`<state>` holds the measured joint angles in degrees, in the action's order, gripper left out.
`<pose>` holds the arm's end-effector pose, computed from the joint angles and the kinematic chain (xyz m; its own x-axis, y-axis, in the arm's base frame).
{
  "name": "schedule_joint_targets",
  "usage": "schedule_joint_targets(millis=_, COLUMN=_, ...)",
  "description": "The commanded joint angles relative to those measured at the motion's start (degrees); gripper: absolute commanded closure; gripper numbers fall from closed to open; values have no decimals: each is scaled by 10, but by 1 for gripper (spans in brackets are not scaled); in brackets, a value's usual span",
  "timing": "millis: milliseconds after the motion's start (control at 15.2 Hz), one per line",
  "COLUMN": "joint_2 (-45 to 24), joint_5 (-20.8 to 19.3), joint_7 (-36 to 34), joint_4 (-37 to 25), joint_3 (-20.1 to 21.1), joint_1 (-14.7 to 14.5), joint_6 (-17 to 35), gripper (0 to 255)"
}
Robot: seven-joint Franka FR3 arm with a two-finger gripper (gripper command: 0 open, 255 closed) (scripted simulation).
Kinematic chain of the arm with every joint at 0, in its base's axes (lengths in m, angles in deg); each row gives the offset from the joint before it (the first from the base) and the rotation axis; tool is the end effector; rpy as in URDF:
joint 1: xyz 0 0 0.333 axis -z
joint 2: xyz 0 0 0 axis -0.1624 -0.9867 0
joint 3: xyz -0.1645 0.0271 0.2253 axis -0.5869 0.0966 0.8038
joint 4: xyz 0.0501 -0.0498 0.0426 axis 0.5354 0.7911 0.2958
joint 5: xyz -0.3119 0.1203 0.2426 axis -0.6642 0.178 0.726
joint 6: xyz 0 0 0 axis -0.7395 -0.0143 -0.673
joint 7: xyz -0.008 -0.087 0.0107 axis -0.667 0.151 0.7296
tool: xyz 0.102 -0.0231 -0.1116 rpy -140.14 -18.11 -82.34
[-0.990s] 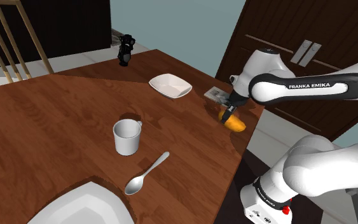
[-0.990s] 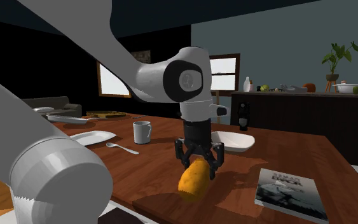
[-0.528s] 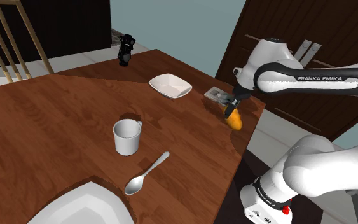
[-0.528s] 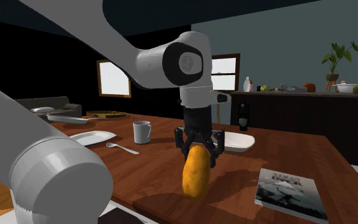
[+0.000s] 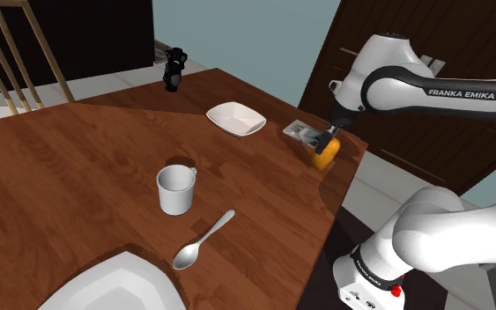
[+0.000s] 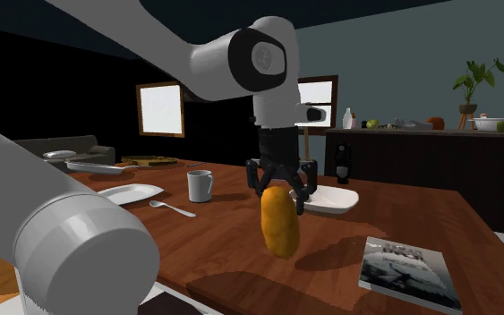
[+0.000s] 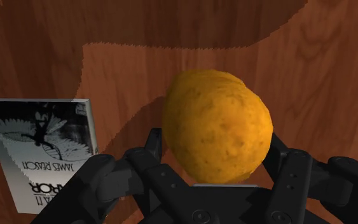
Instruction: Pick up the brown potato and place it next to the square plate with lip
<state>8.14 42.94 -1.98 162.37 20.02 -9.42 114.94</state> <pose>0.3629 -0.0678 0.3792 0.9793 0.1975 0.0436 0.1952 -0.9794 0.0524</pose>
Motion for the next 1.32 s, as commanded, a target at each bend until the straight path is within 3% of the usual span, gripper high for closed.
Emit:
schedule_joint_targets(millis=0, joint_2=4, joint_5=2, joint_7=1, joint_4=-12, joint_3=2, joint_1=-1, joint_6=-17, gripper=255)
schedule_joint_targets(millis=594, joint_2=10, joint_5=10, joint_7=4, joint_4=-74, joint_3=9, joint_1=-4, joint_6=-84, gripper=255)
schedule_joint_targets(millis=1254, joint_2=71, joint_5=105, joint_7=-136, joint_4=-40, joint_3=145, joint_1=-72, joint_6=-120, gripper=255)
